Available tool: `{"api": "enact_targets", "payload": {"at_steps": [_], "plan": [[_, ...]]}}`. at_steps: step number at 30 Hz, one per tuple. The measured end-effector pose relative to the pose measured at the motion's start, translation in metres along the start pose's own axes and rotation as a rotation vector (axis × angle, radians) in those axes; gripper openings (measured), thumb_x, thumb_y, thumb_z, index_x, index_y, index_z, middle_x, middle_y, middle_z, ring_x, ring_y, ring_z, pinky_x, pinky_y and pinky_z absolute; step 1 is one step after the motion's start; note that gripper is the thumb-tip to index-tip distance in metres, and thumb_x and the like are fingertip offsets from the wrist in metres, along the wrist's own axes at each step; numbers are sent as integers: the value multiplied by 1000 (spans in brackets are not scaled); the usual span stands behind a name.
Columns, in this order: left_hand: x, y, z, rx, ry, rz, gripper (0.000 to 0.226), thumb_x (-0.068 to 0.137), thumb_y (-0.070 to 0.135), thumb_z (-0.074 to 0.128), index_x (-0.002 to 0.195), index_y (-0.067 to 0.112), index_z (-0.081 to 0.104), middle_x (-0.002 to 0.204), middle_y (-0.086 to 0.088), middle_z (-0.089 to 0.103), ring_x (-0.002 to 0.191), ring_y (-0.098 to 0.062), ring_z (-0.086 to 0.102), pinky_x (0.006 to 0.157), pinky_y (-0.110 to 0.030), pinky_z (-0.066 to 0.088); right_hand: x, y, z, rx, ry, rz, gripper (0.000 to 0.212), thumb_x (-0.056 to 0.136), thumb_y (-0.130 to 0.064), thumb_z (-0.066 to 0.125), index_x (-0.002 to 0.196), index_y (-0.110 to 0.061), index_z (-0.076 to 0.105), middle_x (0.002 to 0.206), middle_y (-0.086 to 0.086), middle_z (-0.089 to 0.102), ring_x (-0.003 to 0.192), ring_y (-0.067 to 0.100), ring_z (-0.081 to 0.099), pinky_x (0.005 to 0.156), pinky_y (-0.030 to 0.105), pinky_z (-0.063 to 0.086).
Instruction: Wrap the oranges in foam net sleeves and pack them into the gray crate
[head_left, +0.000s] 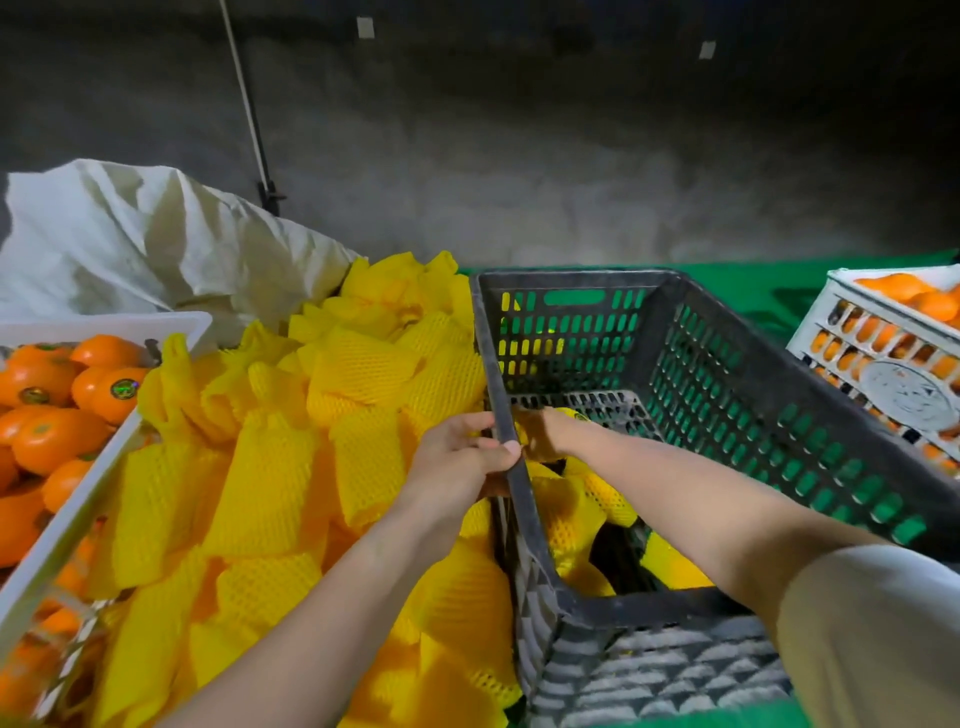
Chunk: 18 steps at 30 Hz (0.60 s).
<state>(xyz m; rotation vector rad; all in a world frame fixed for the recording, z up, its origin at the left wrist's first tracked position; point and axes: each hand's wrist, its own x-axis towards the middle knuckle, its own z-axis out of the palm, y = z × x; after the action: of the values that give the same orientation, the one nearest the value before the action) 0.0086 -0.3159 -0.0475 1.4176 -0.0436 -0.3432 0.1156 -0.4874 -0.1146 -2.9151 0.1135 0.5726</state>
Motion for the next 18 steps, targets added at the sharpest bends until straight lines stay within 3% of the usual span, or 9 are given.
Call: {"api": "enact_targets", "payload": {"at_steps": [2,4,6,8,11,15,18], "plan": [[-1,1,0,8,-3,2,25,87,-3,61,106,14,55,82,-9,59,69,-19,63,53,-23,52,-3,-6,-2,-23,-76,-9,38,94,-30,52,126,-12,42,123,18,51,99,28,52,94,35,43],[-3,4,0,9,-2,3,23,88,-3,61,99,17,55,82,-9,60,68,-18,63,50,-21,52,-1,-9,-2,-135,-92,11,65,93,-33,52,145,-10,19,143,19,35,118,33,47,102,38,40],[-6,5,0,35,0,13,22,89,1,61,100,18,55,87,-9,60,72,-17,63,52,-19,52,-7,-13,-7,-239,3,61,88,91,-32,56,150,-16,-7,153,20,11,131,39,35,105,44,36],[-12,3,-2,157,2,58,28,91,11,62,117,15,54,101,-10,61,87,-19,63,66,-24,53,-14,-18,-21,-292,117,33,81,90,-29,58,150,-16,5,155,17,8,135,40,26,108,51,30],[-24,-2,-14,356,-23,128,35,94,26,57,127,16,50,105,-5,58,92,-19,61,80,-33,49,-29,-24,-52,-96,345,0,52,91,-22,53,139,-15,36,146,15,32,130,37,36,105,54,34],[-40,-2,-51,218,57,130,12,97,18,51,108,21,53,97,-6,58,65,-7,58,60,-20,48,-64,-54,-91,385,881,-112,33,91,-20,55,122,-9,55,125,13,57,116,30,52,98,37,39],[-49,2,-86,128,211,144,15,96,4,49,105,15,55,91,-7,59,62,-11,56,52,-16,46,-96,-111,-93,419,907,-418,26,88,-15,59,112,-4,61,112,13,65,105,28,59,92,33,40]]}}
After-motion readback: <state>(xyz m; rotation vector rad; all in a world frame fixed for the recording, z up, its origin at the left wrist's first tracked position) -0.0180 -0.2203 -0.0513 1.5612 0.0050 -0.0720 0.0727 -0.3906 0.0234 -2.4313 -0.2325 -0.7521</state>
